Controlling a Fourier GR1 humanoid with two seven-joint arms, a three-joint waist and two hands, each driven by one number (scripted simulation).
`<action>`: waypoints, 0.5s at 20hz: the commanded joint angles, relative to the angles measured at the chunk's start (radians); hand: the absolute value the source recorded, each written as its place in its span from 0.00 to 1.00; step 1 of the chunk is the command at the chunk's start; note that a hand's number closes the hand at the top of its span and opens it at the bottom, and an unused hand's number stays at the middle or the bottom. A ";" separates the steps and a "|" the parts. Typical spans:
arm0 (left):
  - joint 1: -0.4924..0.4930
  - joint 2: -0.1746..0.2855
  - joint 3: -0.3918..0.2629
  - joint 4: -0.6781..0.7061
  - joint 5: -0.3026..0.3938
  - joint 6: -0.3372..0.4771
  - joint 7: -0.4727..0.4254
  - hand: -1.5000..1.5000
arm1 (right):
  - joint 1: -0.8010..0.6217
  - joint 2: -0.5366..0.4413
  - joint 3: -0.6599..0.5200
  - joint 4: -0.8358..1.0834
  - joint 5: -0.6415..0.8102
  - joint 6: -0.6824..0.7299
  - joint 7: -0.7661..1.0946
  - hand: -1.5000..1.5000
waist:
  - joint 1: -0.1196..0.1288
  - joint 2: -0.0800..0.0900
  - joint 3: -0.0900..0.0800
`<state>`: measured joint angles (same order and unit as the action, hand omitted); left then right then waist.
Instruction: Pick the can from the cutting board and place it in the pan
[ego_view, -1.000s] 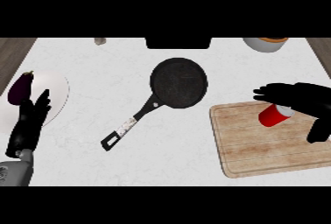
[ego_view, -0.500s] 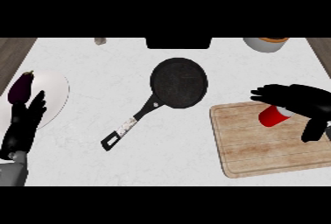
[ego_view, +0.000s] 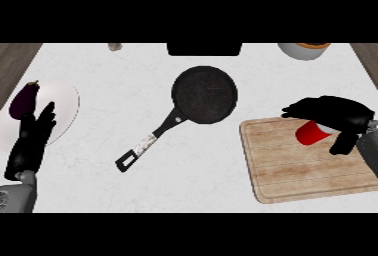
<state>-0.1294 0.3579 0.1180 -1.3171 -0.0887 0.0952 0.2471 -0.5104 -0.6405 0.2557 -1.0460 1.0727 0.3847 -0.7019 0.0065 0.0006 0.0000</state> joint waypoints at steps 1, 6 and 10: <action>0.045 0.018 0.024 -0.050 0.005 -0.028 0.020 0.50 | 0.043 0.011 -0.005 -0.024 0.035 -0.056 -0.061 1.00 | -0.002 -0.001 0.000; 0.002 -0.013 0.015 -0.018 -0.004 -0.032 0.000 0.50 | -0.010 0.058 -0.030 0.058 0.089 -0.195 -0.098 1.00 | 0.002 0.001 0.000; -0.033 0.007 0.059 0.053 -0.003 -0.060 -0.023 0.50 | 0.006 0.069 -0.085 0.049 0.096 -0.176 -0.108 1.00 | -0.004 0.000 0.000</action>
<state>-0.1327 0.3533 0.1447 -1.3138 -0.0957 0.0592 0.2433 -0.5101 -0.5975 0.1970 -1.0068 1.1441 0.2203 -0.8006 0.0053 -0.0010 -0.0017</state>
